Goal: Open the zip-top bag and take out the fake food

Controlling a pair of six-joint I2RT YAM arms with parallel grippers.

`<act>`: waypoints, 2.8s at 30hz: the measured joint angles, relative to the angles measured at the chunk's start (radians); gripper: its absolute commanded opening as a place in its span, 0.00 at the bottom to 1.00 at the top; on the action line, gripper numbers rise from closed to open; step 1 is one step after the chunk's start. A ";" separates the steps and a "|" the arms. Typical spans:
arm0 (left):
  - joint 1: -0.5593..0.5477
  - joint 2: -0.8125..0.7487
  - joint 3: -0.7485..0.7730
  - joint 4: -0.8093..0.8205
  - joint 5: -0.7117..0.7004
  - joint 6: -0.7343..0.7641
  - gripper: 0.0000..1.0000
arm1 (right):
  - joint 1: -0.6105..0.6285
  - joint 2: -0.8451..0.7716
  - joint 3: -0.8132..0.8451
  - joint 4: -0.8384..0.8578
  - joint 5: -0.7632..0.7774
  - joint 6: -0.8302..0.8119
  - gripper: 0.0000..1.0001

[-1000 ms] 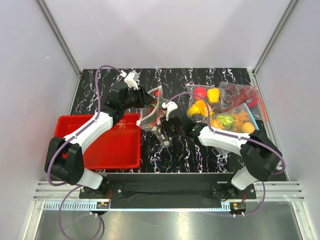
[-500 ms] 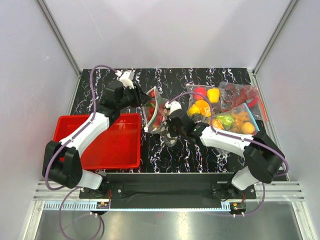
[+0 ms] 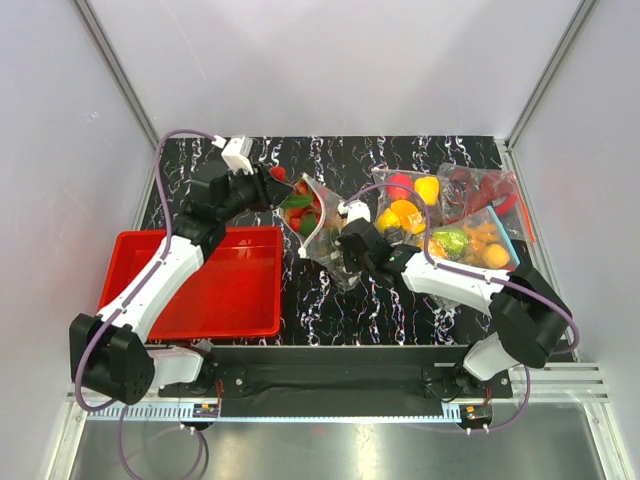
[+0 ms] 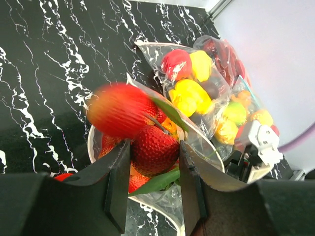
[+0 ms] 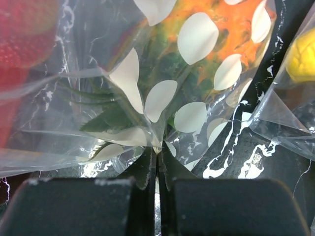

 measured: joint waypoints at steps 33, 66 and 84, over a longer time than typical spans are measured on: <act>0.008 -0.591 -0.180 -0.188 -0.353 0.037 0.00 | -0.080 -0.051 -0.028 -0.029 -0.014 0.021 0.00; 0.004 -0.570 -0.363 -0.333 -0.583 0.027 0.78 | -0.084 -0.056 -0.028 -0.029 -0.049 0.027 0.00; -0.039 -0.494 -0.343 -0.208 -0.467 0.038 0.72 | -0.085 -0.060 -0.028 -0.034 -0.063 0.029 0.00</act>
